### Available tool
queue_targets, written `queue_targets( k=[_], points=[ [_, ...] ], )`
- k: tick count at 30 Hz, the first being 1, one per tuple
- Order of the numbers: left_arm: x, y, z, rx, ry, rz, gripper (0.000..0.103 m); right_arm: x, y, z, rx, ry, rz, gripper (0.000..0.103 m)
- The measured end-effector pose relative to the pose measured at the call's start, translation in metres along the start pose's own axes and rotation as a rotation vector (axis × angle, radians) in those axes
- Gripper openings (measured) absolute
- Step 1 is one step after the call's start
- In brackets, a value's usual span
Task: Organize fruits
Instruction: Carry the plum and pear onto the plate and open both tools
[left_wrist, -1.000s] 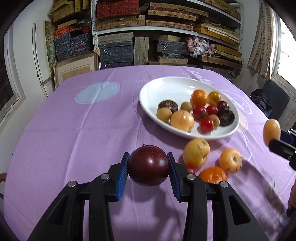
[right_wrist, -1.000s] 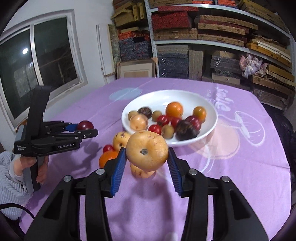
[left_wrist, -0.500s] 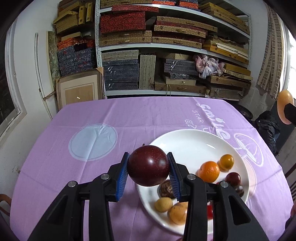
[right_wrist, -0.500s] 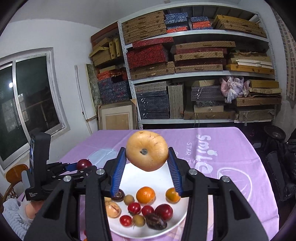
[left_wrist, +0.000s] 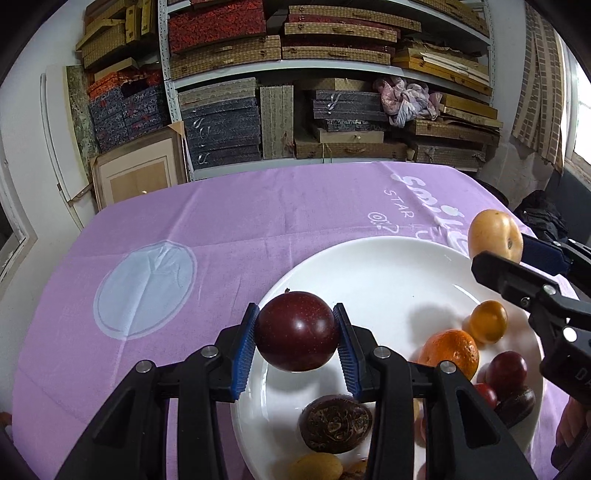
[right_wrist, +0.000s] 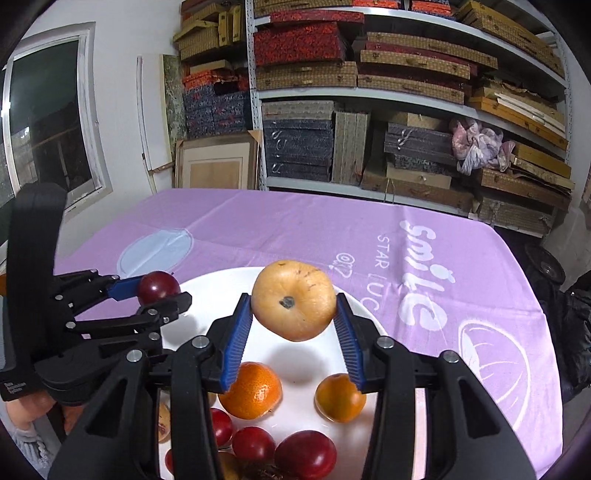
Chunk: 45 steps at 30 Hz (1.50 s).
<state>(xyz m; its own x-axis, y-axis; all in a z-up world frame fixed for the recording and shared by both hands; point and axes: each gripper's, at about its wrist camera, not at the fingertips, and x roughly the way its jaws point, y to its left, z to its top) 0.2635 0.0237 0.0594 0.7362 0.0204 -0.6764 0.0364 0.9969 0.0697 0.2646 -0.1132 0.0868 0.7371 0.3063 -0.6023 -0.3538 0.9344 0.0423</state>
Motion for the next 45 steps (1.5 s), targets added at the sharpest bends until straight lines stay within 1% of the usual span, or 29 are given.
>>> queue_targets(
  k=[3,9,21,31,45],
  points=[
    [0.006,0.006,-0.001,-0.017,0.017,0.004,0.041,0.014,-0.004,-0.008,0.005,0.035,0.004,0.044],
    [0.013,0.006,-0.006,-0.007,0.03,0.015,0.041,0.029,-0.008,-0.018,0.013,0.074,0.02,0.044],
    [0.021,0.0,-0.011,0.02,0.047,0.034,0.041,0.036,-0.011,-0.024,0.017,0.103,0.035,0.044],
    [0.02,-0.002,-0.011,0.026,0.033,0.038,0.043,0.04,-0.011,-0.025,0.018,0.113,0.038,0.044],
    [0.019,-0.002,-0.011,0.021,0.027,0.042,0.043,0.032,-0.01,-0.023,0.018,0.092,0.042,0.045]
  ],
)
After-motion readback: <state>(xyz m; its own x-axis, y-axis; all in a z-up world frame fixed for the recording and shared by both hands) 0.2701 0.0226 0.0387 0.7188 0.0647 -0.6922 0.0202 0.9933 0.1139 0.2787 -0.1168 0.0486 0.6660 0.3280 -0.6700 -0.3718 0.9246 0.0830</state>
